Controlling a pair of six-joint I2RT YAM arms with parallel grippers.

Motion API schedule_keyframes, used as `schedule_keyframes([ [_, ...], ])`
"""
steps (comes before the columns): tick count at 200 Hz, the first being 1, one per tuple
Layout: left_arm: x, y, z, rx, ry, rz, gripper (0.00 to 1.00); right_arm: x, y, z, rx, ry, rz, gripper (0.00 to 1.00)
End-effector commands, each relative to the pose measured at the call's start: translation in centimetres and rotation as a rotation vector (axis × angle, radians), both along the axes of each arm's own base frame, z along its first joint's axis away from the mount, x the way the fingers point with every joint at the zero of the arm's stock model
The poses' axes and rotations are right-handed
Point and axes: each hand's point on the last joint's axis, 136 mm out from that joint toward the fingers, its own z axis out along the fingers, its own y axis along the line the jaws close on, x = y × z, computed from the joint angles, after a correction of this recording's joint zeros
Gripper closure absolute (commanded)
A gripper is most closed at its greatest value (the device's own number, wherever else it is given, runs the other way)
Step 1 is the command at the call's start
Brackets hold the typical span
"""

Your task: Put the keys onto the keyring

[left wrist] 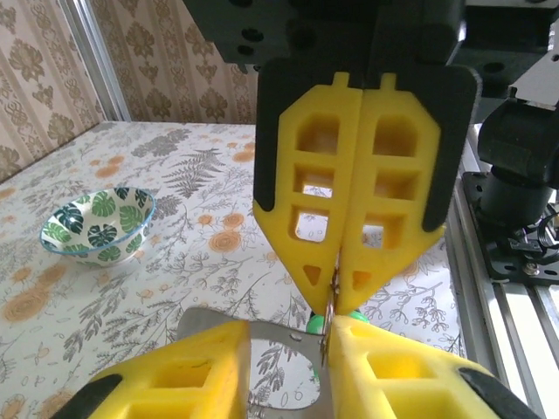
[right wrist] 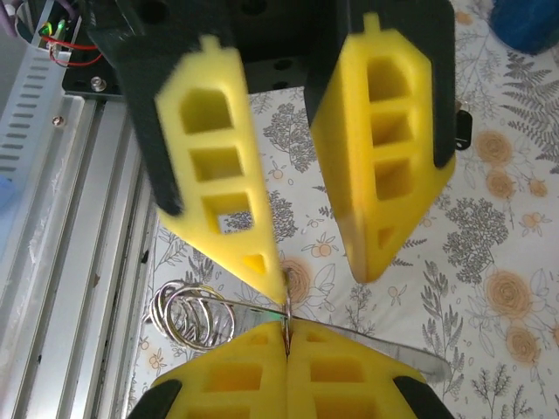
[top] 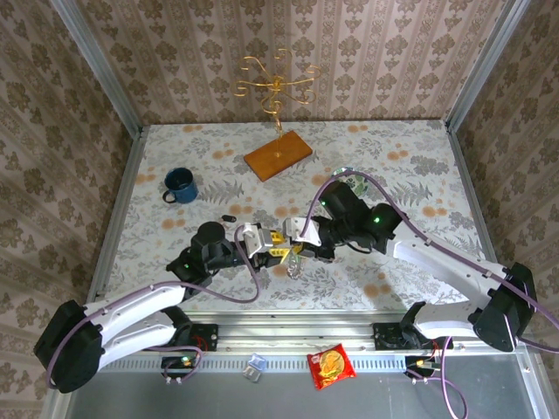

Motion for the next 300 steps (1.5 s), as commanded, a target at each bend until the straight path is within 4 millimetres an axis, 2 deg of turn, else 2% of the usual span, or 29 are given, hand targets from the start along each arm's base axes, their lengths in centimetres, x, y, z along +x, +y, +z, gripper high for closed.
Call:
schedule_keyframes([
  [1,-0.3,-0.6,0.5,0.023,-0.012,-0.041,0.76,-0.2,0.6,1.6,0.014,-0.038,0.031,1.0],
  [43,-0.4,-0.8,0.4,0.036,-0.006,-0.058,1.0,-1.0,0.9,2.2,0.043,-0.021,0.058,1.0],
  [55,-0.5,-0.8,0.6,0.032,-0.011,-0.064,1.0,-0.9,0.8,2.4,0.059,-0.018,0.045,1.0],
  [60,-0.6,-0.8,0.7,0.028,-0.015,-0.065,1.0,-0.9,0.7,2.4,0.069,-0.012,0.034,0.94],
  [69,-0.6,-0.8,0.9,0.014,-0.024,-0.066,1.0,-0.4,0.4,2.8,0.108,-0.003,-0.004,0.78],
  [77,-0.7,-0.7,1.2,-0.003,-0.033,-0.064,1.0,0.0,0.1,3.2,0.153,0.007,-0.032,0.7],
  [88,-0.8,-0.6,1.5,-0.031,-0.047,-0.059,1.0,0.5,-0.5,3.4,0.21,0.029,-0.078,0.64],
  [108,-0.7,-0.5,2.3,-0.087,-0.069,-0.048,1.0,0.7,-1.2,3.3,0.263,0.06,-0.118,0.63],
  [151,-0.9,-0.4,2.7,-0.134,-0.079,-0.049,1.0,0.4,-1.0,1.9,0.266,0.123,-0.131,0.64],
  [187,-0.7,-0.4,2.6,-0.134,-0.076,-0.04,1.0,0.3,-1.0,1.1,0.239,0.158,-0.132,0.69],
  [198,-0.7,-0.4,2.7,-0.135,-0.076,-0.04,1.0,0.3,-1.0,1.1,0.236,0.161,-0.133,0.73],
  [227,-0.8,-0.4,2.7,-0.138,-0.075,-0.043,1.0,0.5,-1.0,1.1,0.234,0.152,-0.141,0.92],
  [243,-0.8,-0.4,2.8,-0.14,-0.077,-0.046,1.0,0.9,-1.2,0.9,0.22,0.14,-0.16,1.0],
  [270,-1.0,-0.5,3.2,-0.157,-0.082,-0.058,1.0,1.5,-1.5,-0.2,0.18,0.15,-0.189,1.0],
  [276,-1.5,-0.6,3.3,-0.164,-0.081,-0.091,1.0,1.6,-1.4,-0.6,0.168,0.162,-0.186,1.0],
  [300,-1.6,-0.8,3.5,-0.173,-0.094,-0.096,1.0,1.2,-0.9,-1.3,0.152,0.222,-0.159,1.0],
])
